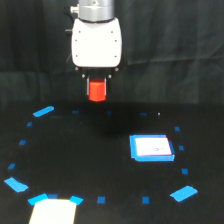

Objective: Pick up the red object from the table

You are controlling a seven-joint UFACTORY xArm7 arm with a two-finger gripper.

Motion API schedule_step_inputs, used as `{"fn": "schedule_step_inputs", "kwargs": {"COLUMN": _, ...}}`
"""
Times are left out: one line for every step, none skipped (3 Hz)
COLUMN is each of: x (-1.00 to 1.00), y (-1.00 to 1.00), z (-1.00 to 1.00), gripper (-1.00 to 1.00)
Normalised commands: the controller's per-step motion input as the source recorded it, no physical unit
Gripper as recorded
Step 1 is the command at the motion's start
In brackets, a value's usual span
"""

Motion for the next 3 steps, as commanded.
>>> {"fn": "schedule_step_inputs", "kwargs": {"x": -0.01, "y": -0.01, "z": 0.29, "gripper": -1.00}}
{"fn": "schedule_step_inputs", "kwargs": {"x": -0.02, "y": -0.06, "z": 0.19, "gripper": -0.99}}
{"fn": "schedule_step_inputs", "kwargs": {"x": 0.22, "y": -0.21, "z": 0.08, "gripper": -1.00}}
